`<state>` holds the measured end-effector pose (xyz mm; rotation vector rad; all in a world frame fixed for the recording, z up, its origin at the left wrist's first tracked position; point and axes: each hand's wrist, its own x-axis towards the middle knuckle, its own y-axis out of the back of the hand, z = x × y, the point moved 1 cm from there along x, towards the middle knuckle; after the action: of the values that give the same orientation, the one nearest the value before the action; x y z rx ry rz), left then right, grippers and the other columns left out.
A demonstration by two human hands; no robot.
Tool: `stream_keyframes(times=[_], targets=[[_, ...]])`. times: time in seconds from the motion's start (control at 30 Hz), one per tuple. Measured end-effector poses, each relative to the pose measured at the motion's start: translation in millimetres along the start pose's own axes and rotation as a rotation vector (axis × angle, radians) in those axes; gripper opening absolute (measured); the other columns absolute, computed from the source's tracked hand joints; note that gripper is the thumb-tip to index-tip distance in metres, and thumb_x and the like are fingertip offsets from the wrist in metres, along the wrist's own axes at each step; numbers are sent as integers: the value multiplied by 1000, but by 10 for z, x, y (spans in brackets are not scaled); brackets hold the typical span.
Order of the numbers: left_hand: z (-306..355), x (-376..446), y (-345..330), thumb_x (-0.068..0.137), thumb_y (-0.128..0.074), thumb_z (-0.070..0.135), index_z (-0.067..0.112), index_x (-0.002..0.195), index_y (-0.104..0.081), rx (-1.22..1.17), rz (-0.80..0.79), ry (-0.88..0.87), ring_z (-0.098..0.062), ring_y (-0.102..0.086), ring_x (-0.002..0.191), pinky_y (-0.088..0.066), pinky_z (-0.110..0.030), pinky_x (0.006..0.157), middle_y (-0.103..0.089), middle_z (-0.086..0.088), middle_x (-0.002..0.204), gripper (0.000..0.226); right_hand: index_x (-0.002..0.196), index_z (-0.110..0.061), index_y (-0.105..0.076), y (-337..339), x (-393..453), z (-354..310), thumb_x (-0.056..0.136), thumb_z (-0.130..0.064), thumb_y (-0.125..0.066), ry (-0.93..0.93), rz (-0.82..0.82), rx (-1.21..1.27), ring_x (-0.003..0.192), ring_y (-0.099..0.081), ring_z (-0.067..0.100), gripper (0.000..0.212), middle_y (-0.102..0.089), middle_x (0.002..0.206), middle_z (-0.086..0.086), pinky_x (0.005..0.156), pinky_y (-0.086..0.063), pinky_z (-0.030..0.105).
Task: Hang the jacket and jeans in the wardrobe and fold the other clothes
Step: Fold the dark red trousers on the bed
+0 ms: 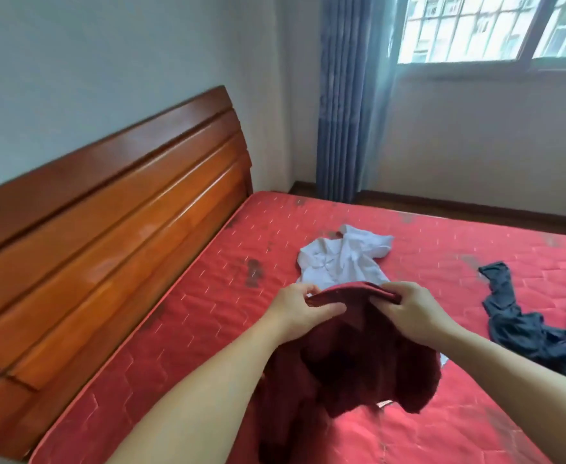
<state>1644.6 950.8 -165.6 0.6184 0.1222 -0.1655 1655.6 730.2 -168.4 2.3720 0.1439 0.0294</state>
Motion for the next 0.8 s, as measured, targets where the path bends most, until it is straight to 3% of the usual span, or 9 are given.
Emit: stream_keyframes(times=[0.17, 0.23, 0.3, 0.37, 0.47, 0.57, 0.67, 0.8], targets=[[1040, -131, 19, 78, -77, 40, 24, 65, -64, 196, -57, -183, 1, -52, 60, -33, -9, 53, -57, 16, 64, 23, 57, -17, -60, 1068, -349, -189, 89, -19, -64, 44, 63, 45, 48, -39, -3, 32, -45, 48, -16, 48, -32, 20], [1351, -141, 33, 81, -76, 38, 26, 65, -68, 132, -66, -213, 6, -51, 56, -36, -10, 53, -57, 19, 59, 22, 72, -13, -72, 1393, -490, -258, 91, -15, -63, -56, 36, 266, 57, -54, 7, 22, -62, 63, -12, 57, -42, 26], [1599, -110, 7, 83, -75, 27, 22, 73, -72, 17, -49, -258, 5, -53, 57, -40, -14, 57, -59, 19, 57, 12, 84, -8, -73, 1639, -632, -320, 93, -9, -58, -173, 25, 567, 61, -66, 17, 17, -73, 75, 5, 63, -52, 29], [1813, -64, -95, 82, -73, 14, 21, 81, -73, -53, -64, -333, -4, -58, 67, -47, -20, 65, -64, 15, 67, 7, 84, -5, -70, 1836, -763, -328, 94, -8, -52, -255, 69, 816, 58, -68, 19, 20, -73, 73, 11, 61, -55, 30], [2088, -98, -396, 85, -68, 7, 19, 96, -73, -183, -146, -378, -8, -65, 85, -53, -24, 81, -74, 2, 93, 18, 94, -7, -69, 2107, -950, -215, 95, -18, -53, -337, 142, 908, 60, -69, 17, 20, -73, 75, 8, 68, -53, 34], [2374, -249, -737, 89, -67, 12, 25, 95, -70, -319, -287, -331, -3, -66, 81, -54, -14, 74, -72, 10, 90, 15, 93, -12, -69, 2415, -1177, -35, 95, -24, -55, -387, 244, 905, 56, -68, 13, 19, -73, 70, 4, 68, -52, 32], [2655, -330, -1037, 78, -76, 12, 28, 106, -66, -188, -390, -416, -9, -70, 90, -57, -23, 81, -74, 6, 98, 33, 89, -13, -68, 2734, -1470, 199, 95, -26, -57, -410, 314, 886, 53, -67, 14, 18, -72, 67, 4, 73, -53, 35], [3025, -501, -1530, 71, -66, 11, 28, 108, -60, 172, -290, -534, -14, -67, 82, -56, -28, 75, -71, 3, 92, 41, 86, -12, -66, 3169, -1929, 670, 97, -26, -55, -454, 334, 887, 48, -66, 14, 21, -71, 62, 4, 55, -52, 27]])
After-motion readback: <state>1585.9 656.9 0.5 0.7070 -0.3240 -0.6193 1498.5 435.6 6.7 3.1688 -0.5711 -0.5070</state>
